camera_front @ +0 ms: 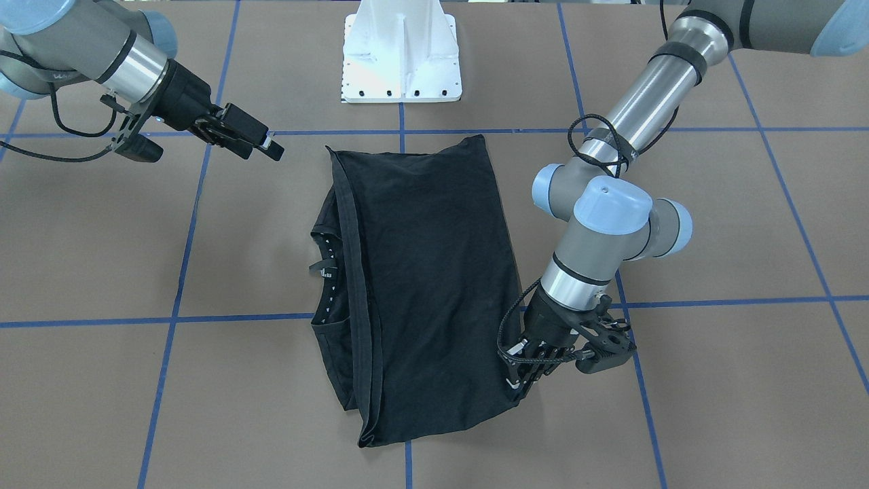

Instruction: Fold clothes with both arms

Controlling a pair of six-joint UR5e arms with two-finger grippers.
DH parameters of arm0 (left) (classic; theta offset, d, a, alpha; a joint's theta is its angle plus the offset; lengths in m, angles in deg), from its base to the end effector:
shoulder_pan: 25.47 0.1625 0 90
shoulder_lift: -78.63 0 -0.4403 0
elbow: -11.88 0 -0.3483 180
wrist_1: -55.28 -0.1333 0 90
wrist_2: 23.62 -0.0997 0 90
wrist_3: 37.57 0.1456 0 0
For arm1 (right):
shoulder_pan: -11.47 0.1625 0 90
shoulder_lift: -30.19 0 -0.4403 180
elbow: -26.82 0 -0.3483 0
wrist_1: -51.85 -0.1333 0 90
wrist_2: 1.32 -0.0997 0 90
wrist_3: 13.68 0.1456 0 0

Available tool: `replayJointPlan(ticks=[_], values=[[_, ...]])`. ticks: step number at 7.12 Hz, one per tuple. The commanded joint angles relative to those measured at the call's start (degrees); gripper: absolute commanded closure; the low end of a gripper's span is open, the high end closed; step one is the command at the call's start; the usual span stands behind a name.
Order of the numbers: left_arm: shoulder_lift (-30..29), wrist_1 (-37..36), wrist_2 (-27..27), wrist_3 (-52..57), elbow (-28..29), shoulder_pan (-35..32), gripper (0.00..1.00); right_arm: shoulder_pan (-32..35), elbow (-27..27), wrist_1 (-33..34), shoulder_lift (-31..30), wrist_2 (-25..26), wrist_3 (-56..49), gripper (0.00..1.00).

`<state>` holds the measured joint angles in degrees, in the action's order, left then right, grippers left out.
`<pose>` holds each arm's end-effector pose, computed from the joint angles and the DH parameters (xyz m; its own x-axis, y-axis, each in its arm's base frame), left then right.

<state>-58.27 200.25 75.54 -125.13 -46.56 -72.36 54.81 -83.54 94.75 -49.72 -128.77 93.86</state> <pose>0.4843 -0.6785 0.3258 0.2564 -0.2124 -0.9430 0.6079 0.7939 -0.0135 -0.3415 -0.3838 0.3470 0.1154 0.4379 0.8916 -0.1550 0.8945 -0.4193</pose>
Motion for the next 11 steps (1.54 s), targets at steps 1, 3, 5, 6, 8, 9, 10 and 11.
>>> replayJointPlan(ticks=[1, 3, 5, 6, 8, 9, 10, 11], values=[[0.32, 0.75, -0.11, 2.72, 0.09, -0.04, 0.0, 0.08, 0.58, 0.16, 0.45, 0.0, -2.48, 0.0], [6.86, 0.48, 0.24, 13.42, -5.4, -1.09, 0.0, -0.18, 0.58, 7.06, 0.36, 3.24, -14.57, 0.0], [12.69, -0.04, 7.4, 16.36, -12.1, -4.85, 0.0, -3.59, 0.14, 14.98, 1.59, 7.98, -25.13, 0.0], [15.41, -0.22, 10.93, 16.45, -15.0, -6.52, 0.0, -7.01, -0.21, 21.37, 3.42, 13.14, -31.27, 0.0], [18.68, -9.47, 16.92, 18.63, -22.98, -9.86, 0.0, -13.34, -1.96, 37.8, 10.0, 20.81, -37.21, 0.0], [19.91, -14.76, 16.77, 21.0, -27.2, -9.88, 0.0, -17.55, -1.97, 40.74, 11.08, 25.02, -39.92, 0.0], [22.09, -16.46, 16.85, 22.07, -30.46, -9.88, 0.0, -22.03, -1.71, 42.17, 11.26, 30.45, -43.78, 0.0], [23.07, -16.57, 16.94, 22.08, -31.28, -9.88, 0.0, -24.59, -1.7, 43.75, 11.18, 32.86, -45.03, 0.0]])
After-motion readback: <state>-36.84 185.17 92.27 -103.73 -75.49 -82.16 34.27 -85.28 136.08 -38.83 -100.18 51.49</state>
